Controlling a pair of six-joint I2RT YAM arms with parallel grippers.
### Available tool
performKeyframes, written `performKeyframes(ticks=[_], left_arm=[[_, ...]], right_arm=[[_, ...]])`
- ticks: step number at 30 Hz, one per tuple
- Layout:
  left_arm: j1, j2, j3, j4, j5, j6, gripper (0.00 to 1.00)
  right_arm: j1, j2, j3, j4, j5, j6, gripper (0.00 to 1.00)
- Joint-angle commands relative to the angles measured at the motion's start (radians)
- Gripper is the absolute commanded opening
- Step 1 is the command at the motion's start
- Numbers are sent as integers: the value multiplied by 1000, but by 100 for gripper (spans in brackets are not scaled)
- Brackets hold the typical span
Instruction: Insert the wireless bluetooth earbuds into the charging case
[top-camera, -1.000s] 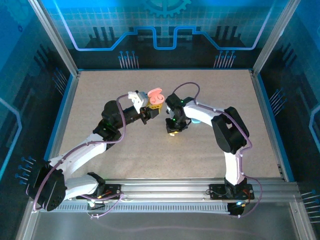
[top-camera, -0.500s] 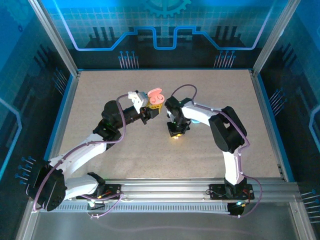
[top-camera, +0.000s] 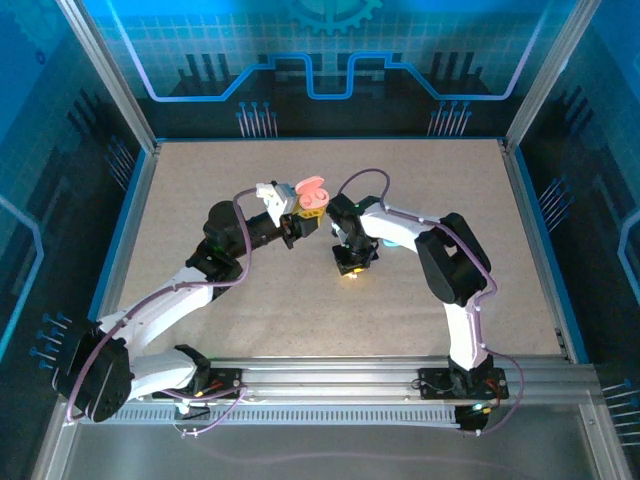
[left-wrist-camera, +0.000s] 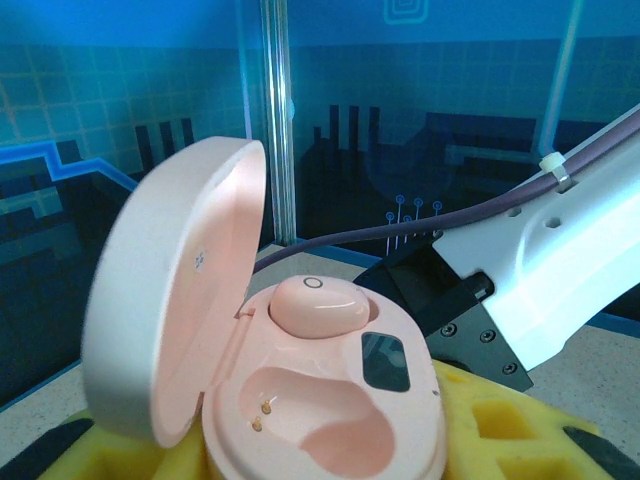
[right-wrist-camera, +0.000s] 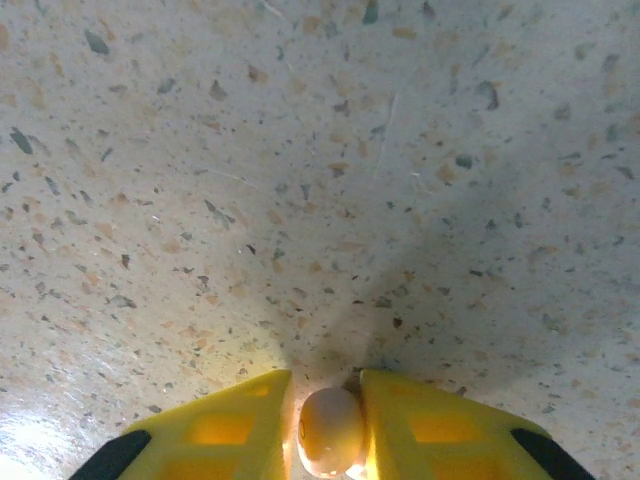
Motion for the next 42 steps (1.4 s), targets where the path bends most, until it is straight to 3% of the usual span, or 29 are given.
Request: performKeyframes(ticks=[1,11,15,22,32,42], left_arm=[[9,3,17,10,-9,-4,32],[9,4,16,9,-9,-6,32],[10,2,16,6,-10,-4,32],[10,15,11,1,-12,-1,32],[-18,134,-2,114,-9,-11,31],[-99,298,27,282,-21,-18,31]], right_arm=[[20,37,19,-70,15,12,25],[34,37,23,-99,48,11,26],[36,25,22,-95,53,12,22],[-13,-146,-22,-56,38,31,19],[-196,-570,-52,64,-217,93,21],[-202,-703,-11,198,-409,186,21]])
